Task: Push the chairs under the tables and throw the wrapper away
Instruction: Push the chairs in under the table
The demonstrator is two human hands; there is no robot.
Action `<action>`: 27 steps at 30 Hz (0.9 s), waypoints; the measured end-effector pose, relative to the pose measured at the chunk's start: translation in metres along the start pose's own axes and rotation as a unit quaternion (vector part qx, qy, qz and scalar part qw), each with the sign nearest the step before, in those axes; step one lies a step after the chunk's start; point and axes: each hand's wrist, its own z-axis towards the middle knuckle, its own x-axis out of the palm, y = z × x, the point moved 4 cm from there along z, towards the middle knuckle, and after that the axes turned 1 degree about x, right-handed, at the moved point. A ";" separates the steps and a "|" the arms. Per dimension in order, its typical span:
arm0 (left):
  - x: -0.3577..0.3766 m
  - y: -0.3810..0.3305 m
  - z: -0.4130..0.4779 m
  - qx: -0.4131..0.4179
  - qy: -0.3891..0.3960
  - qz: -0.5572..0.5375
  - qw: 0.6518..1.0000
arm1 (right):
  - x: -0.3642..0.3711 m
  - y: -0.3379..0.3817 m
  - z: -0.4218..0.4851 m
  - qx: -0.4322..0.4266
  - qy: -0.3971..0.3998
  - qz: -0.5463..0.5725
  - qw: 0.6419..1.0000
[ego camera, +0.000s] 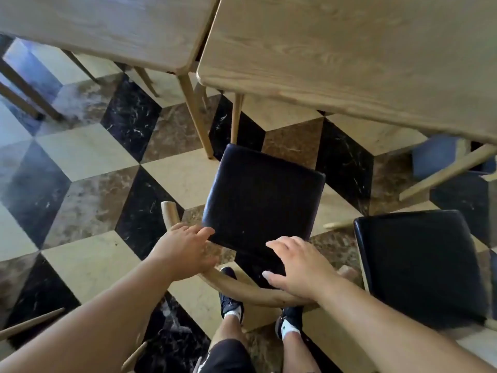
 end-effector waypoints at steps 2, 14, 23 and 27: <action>0.001 -0.001 -0.001 0.050 0.028 0.055 0.997 | 0.010 0.012 0.003 -0.014 0.041 0.004 0.999; 0.007 0.002 0.008 0.161 0.064 0.168 0.970 | 0.051 0.039 -0.005 -0.009 0.164 -0.041 0.986; -0.007 0.011 0.042 0.166 0.031 0.199 0.965 | 0.029 0.026 0.006 0.037 0.074 -0.065 0.994; -0.031 0.006 0.064 0.165 0.004 0.202 0.965 | 0.004 0.007 0.018 0.052 0.034 -0.072 0.995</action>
